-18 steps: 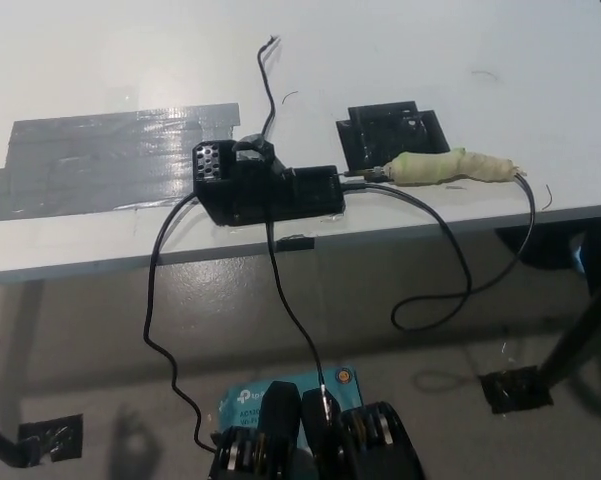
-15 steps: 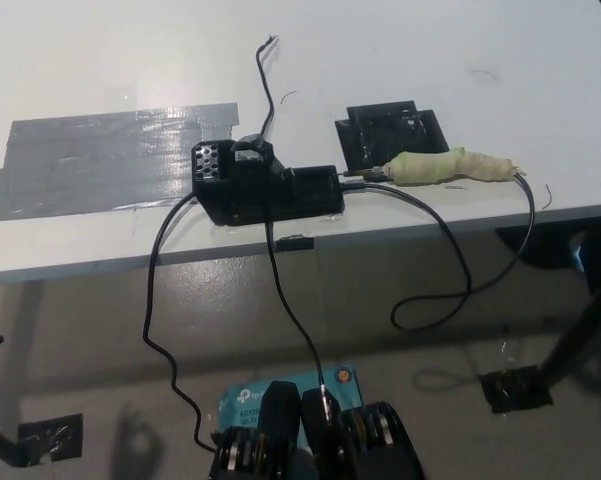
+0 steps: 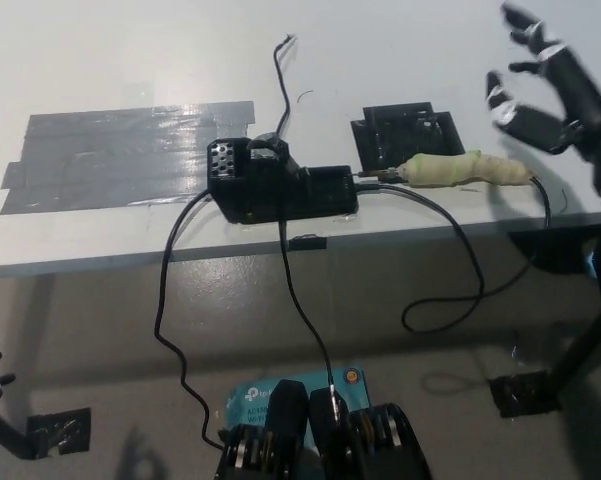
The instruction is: The robot uses its right hand to grab and lift the soldering gun kept on the middle of the table and puts it in its base
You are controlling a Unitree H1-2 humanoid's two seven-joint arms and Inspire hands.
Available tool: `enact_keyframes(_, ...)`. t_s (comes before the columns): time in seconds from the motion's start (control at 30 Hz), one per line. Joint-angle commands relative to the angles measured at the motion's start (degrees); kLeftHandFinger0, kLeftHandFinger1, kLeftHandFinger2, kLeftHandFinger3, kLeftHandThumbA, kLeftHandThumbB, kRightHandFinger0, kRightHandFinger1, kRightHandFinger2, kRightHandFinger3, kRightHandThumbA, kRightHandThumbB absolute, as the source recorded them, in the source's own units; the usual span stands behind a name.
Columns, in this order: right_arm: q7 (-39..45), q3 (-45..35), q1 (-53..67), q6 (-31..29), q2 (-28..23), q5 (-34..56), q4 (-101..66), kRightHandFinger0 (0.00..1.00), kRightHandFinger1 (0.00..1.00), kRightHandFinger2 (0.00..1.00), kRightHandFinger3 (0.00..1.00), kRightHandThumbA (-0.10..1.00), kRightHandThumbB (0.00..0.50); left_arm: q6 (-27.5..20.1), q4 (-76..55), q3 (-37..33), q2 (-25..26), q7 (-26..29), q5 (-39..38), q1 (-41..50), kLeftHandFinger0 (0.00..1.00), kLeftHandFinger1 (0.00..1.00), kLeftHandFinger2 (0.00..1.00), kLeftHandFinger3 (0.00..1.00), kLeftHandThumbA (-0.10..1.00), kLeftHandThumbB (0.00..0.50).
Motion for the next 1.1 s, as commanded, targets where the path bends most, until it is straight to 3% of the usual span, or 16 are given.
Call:
enact_keyframes(0.0,0.5,4.38,-6.76,-6.99,-1.92,-7.88,7.81,1.0,1.0,1.0,1.0,0.32,0.369,0.79,-0.98,-0.47,2.51,0.16,-0.66,-0.85,0.77,0.78,0.87,0.98,0.12,0.058)
enact_keyframes(0.13,3.77,9.6,-9.42,-3.56,-2.9,-11.58,11.02,1.0,1.0,1.0,1.0,0.42,0.37,0.79,-0.85,-0.48,2.8,0.28,-0.62,-0.62,0.76,0.76,0.86,0.96,0.11,0.052)
enact_keyframes(0.2,10.4,17.05,-13.39,-0.55,-4.47,-17.06,14.98,1.0,1.0,1.0,1.0,0.57,0.378,0.79,-0.31,-0.51,3.04,0.28,-0.53,-0.7,0.73,0.77,0.86,0.97,0.13,0.066)
enact_keyframes(0.37,9.6,23.04,-16.7,-2.55,-4.84,-21.36,21.04,1.0,1.0,1.0,1.0,0.58,0.433,0.79,-0.43,-1.12,3.42,0.08,0.12,-0.97,0.76,0.77,0.87,0.99,0.13,0.046)
enact_keyframes(0.6,11.45,26.1,-17.11,-3.61,-4.99,-24.25,20.76,1.0,1.0,1.0,1.0,0.59,0.41,0.79,0.09,-1.3,3.52,0.16,-0.24,-1.1,0.73,0.77,0.85,0.96,0.14,0.075)
enact_keyframes(0.77,11.92,27.59,-16.67,-4.24,-5.78,-27.37,21.58,1.0,1.0,1.0,1.0,0.59,0.397,0.79,-0.2,-1.36,3.38,0.34,-0.44,-0.49,0.72,0.76,0.84,0.97,0.13,0.07)
enact_keyframes(0.83,11.81,28.15,-17.59,-5.38,-6.04,-28.23,24.83,1.0,1.0,1.0,1.0,0.5,0.364,0.79,-0.76,-1.36,3.29,0.67,-0.66,0.0,0.73,0.76,0.85,0.98,0.13,0.074)
enact_keyframes(0.93,12.03,27.58,-18.79,-5.7,-6.04,-28.63,27.06,1.0,1.0,1.0,1.0,0.49,0.345,0.79,-0.74,-1.26,3.1,0.68,-0.78,-0.08,0.7,0.74,0.85,0.99,0.11,0.07)
enact_keyframes(1.07,12.05,27.38,-19.47,-5.92,-5.27,-29.62,28.22,1.0,1.0,1.0,1.0,0.52,0.364,0.79,-0.6,-1.24,3.05,0.73,-1.01,-0.2,0.7,0.73,0.85,0.98,0.09,0.06)
